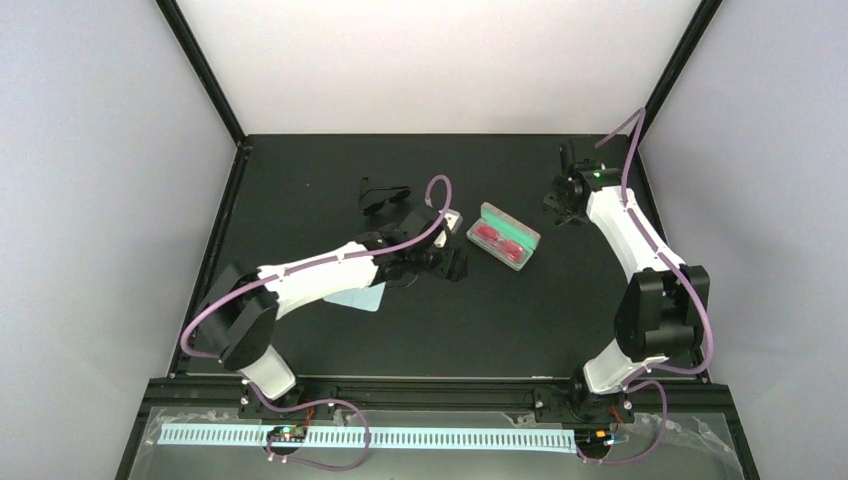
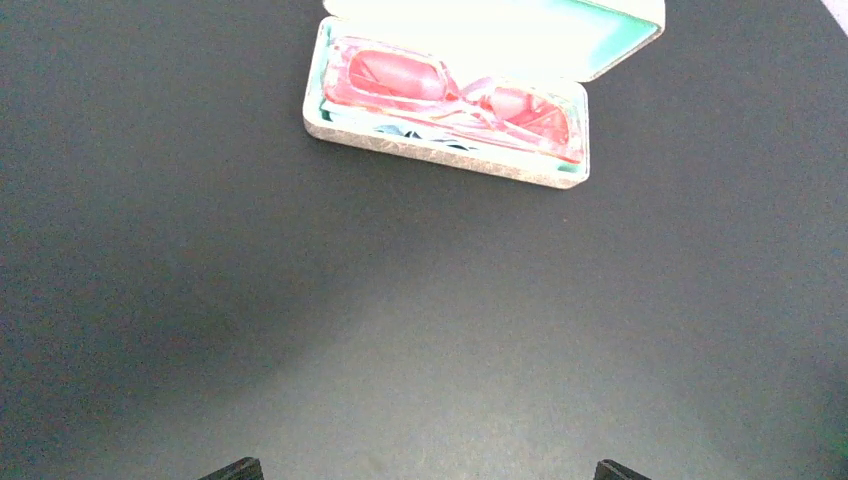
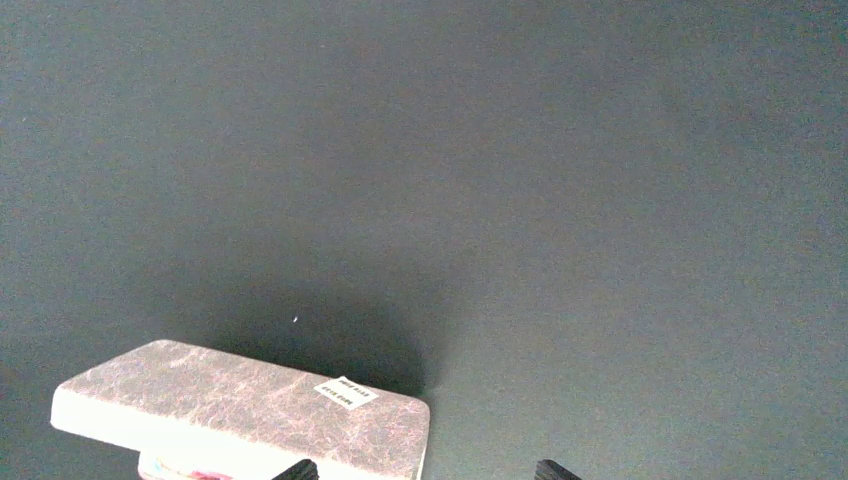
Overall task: Organize the sunglasses
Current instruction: Close the sunglasses case at the center of the board.
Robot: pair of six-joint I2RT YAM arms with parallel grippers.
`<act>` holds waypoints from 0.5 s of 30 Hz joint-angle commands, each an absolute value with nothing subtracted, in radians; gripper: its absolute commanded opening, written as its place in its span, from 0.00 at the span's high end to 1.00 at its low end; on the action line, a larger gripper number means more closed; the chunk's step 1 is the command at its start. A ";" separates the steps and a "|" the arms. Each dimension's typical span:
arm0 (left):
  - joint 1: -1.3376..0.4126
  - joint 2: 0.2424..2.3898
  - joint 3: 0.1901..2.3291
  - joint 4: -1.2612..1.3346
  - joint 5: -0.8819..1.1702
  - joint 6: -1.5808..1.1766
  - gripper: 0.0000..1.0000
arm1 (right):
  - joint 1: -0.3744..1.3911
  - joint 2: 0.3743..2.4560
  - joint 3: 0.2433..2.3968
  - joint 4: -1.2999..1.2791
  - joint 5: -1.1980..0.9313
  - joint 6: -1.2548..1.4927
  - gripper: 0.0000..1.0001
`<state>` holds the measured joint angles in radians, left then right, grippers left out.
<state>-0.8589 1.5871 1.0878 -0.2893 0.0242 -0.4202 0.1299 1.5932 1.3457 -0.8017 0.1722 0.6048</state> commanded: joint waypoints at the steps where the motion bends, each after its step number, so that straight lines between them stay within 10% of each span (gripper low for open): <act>1: -0.874 1.674 1.161 -0.227 0.025 -0.419 0.13 | 0.122 1.612 1.345 -0.809 0.186 0.696 0.42; 15: -0.895 1.897 1.278 -0.169 0.011 -0.387 0.16 | 0.122 1.634 1.286 -0.799 0.136 0.680 0.44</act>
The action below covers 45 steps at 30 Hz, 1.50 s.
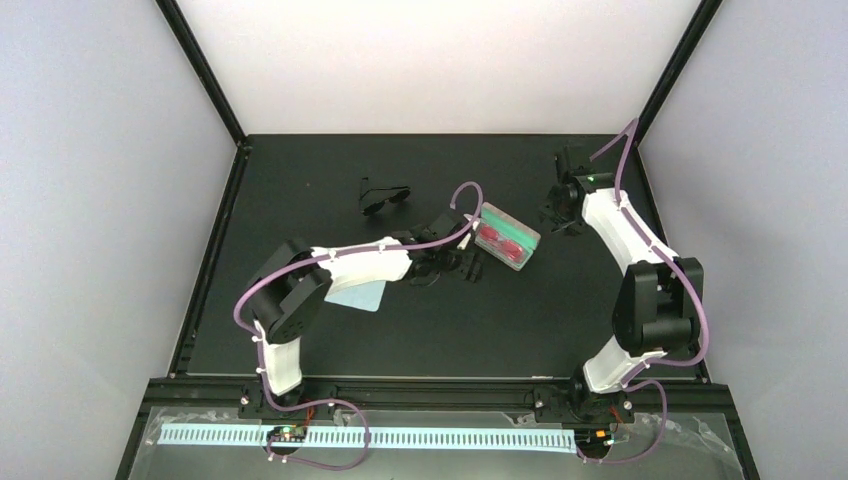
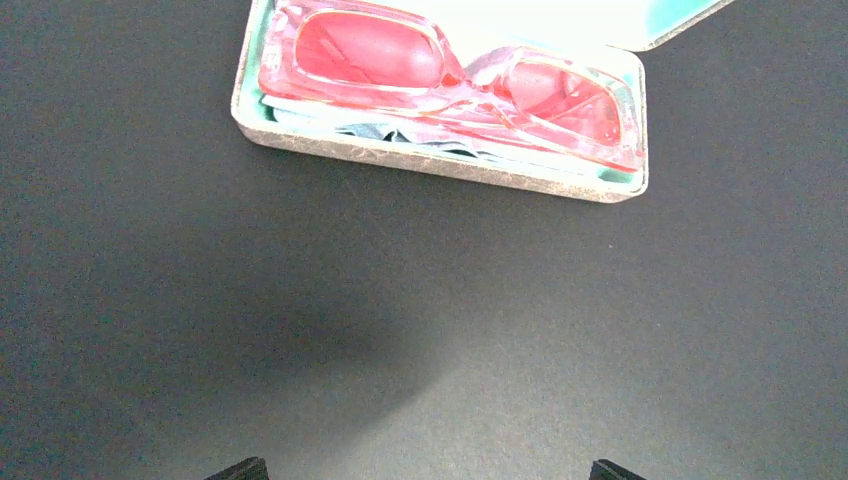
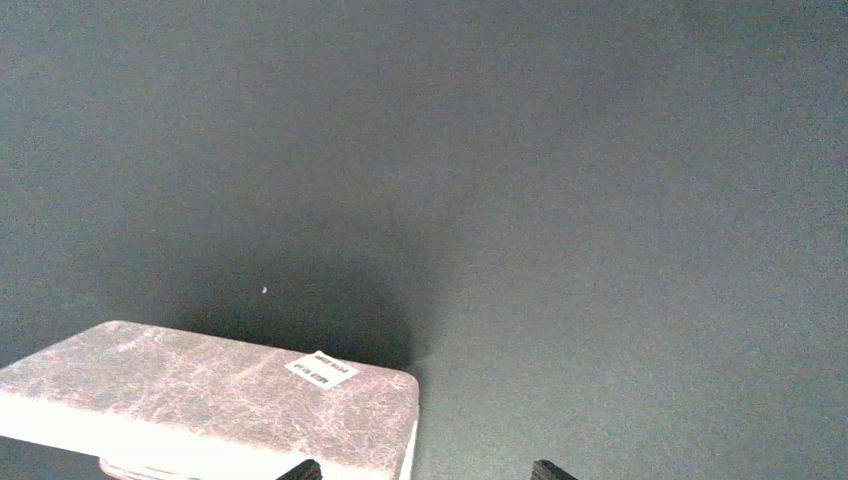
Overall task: Organize the sunglasses
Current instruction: Close the sunglasses case at the center of the board.
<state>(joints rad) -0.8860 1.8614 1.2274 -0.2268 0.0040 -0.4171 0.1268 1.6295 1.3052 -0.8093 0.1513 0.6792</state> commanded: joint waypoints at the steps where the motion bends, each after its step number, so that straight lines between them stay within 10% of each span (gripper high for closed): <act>1: -0.895 1.905 1.281 -0.163 0.012 -0.381 0.17 | 0.122 1.635 1.280 -0.796 0.133 0.678 0.45; 45: -0.877 2.208 1.505 -0.075 0.059 -0.369 0.62 | 0.161 1.822 1.397 -0.747 -0.081 0.620 0.82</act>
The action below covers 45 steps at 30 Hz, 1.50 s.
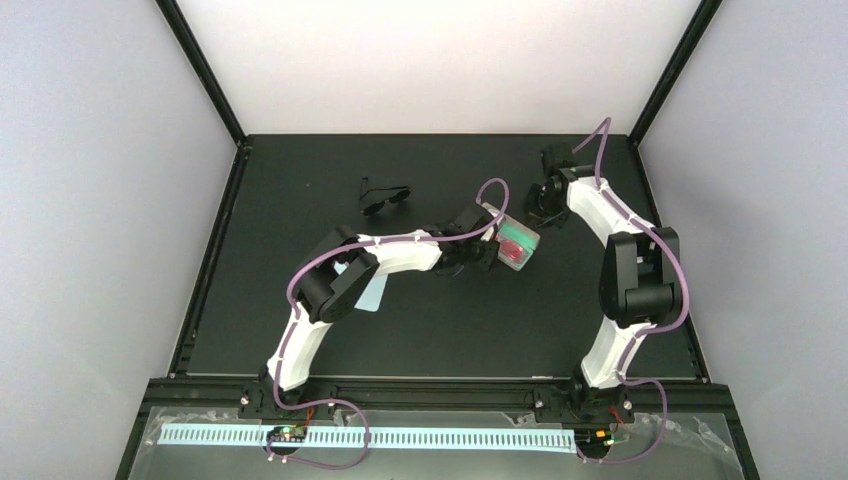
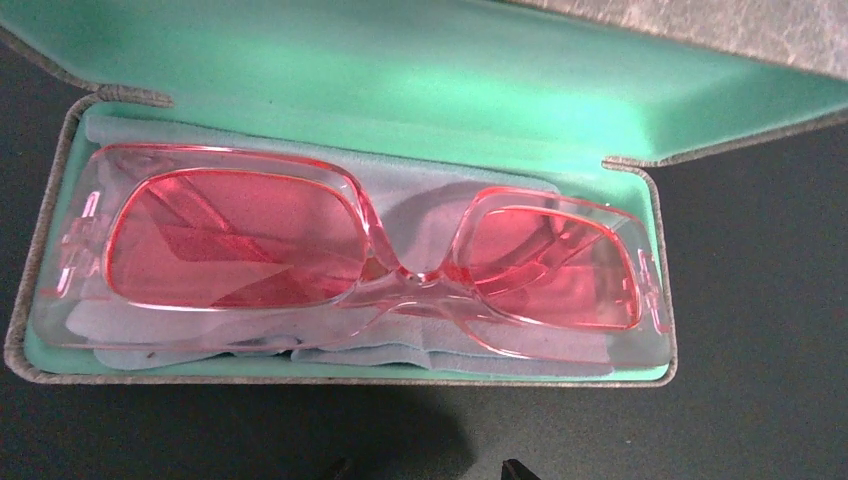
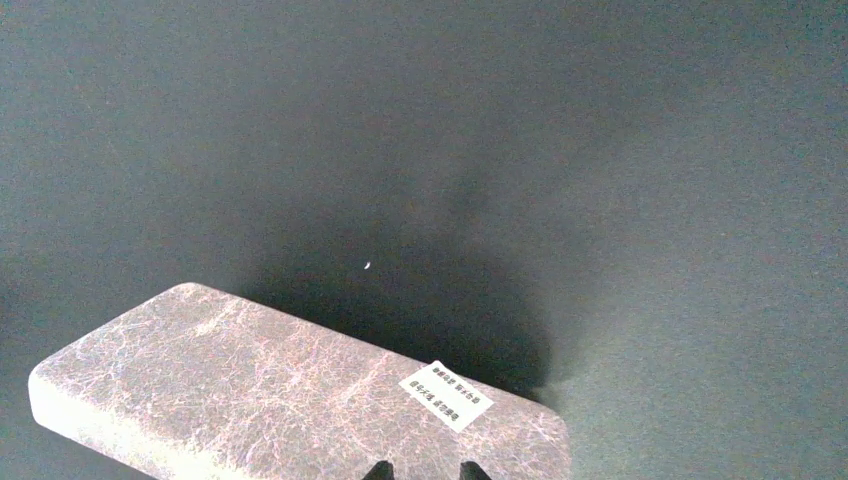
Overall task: Organize the sunglasses
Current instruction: Close the sunglasses case at the center of the board.
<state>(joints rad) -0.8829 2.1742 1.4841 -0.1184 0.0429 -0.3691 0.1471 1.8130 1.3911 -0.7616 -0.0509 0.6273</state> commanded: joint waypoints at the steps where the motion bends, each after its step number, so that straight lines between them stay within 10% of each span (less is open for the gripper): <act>1: -0.876 2.210 1.505 -0.069 0.060 -0.370 0.62 | 0.162 1.823 1.393 -0.746 -0.087 0.620 0.82; 45: -0.871 2.261 1.506 -0.025 0.071 -0.385 0.74 | 0.243 1.783 1.174 -0.693 -0.107 0.633 0.87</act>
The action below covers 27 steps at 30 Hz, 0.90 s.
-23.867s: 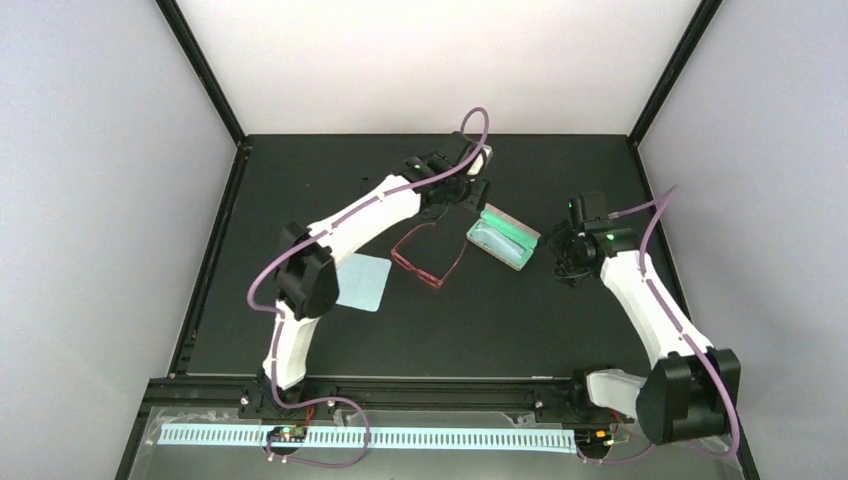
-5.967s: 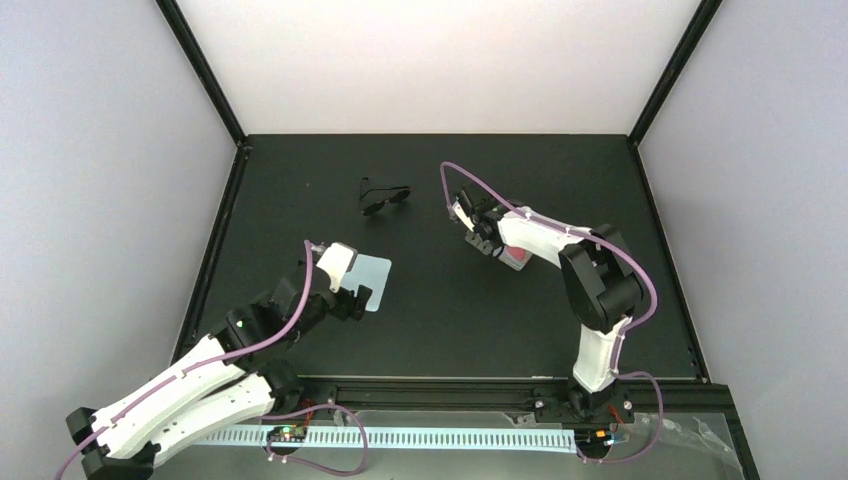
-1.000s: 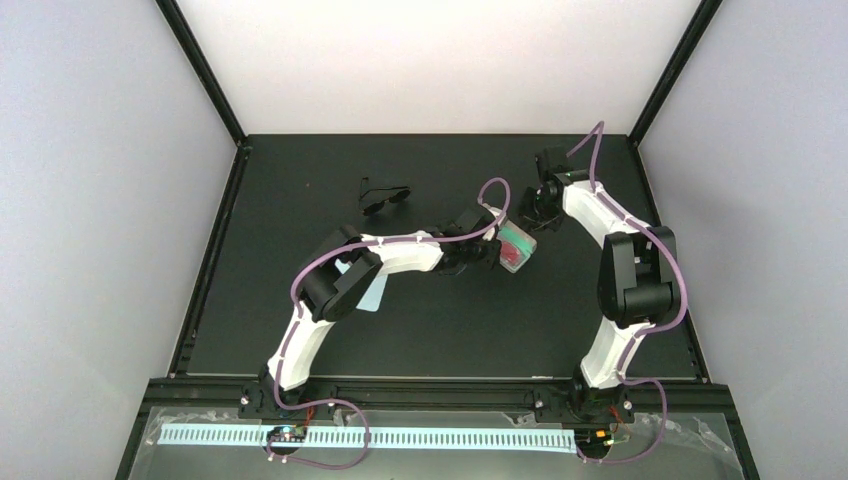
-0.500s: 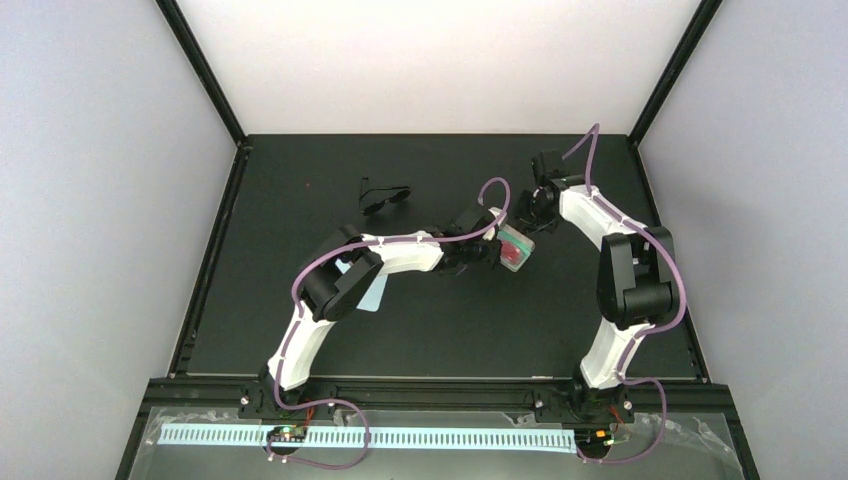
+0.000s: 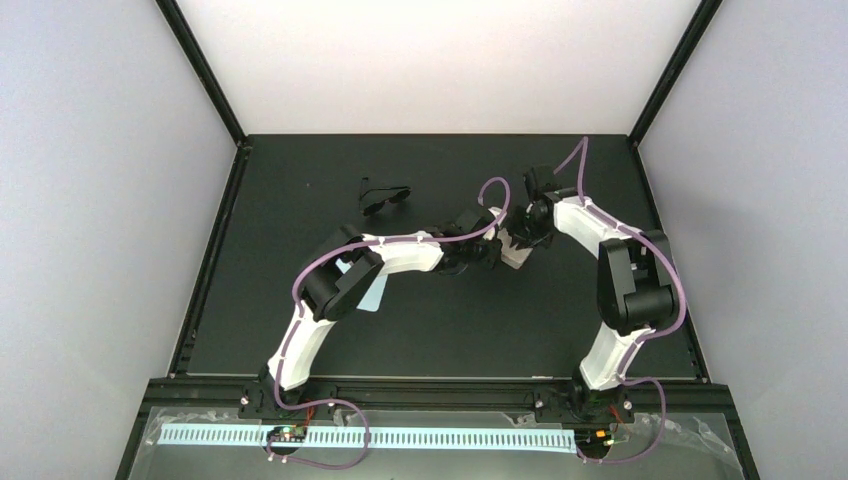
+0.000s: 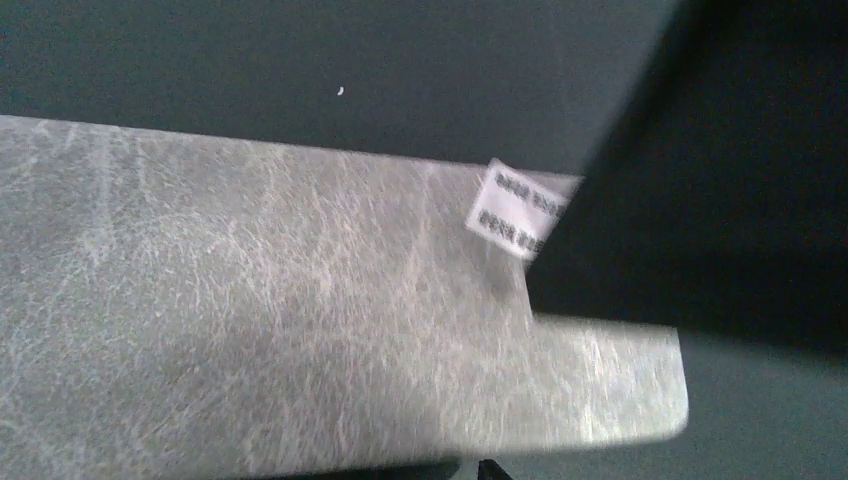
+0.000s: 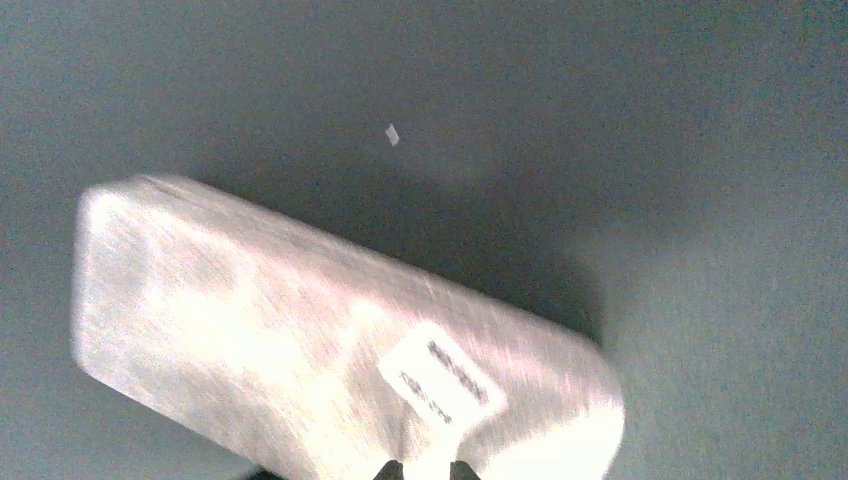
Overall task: Organize the sunglasses
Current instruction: Close the sunglasses case at the center of the board.
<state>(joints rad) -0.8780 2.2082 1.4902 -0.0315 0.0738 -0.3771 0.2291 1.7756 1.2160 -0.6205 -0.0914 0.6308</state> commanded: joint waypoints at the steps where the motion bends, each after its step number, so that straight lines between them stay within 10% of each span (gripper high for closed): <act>1: -0.872 2.260 1.503 -0.024 0.069 -0.385 0.74 | 0.244 1.783 1.171 -0.693 -0.108 0.633 0.86; 27: -0.870 1.944 1.247 0.008 -0.039 -0.368 0.53 | 0.244 1.638 1.169 -0.758 0.023 0.663 0.88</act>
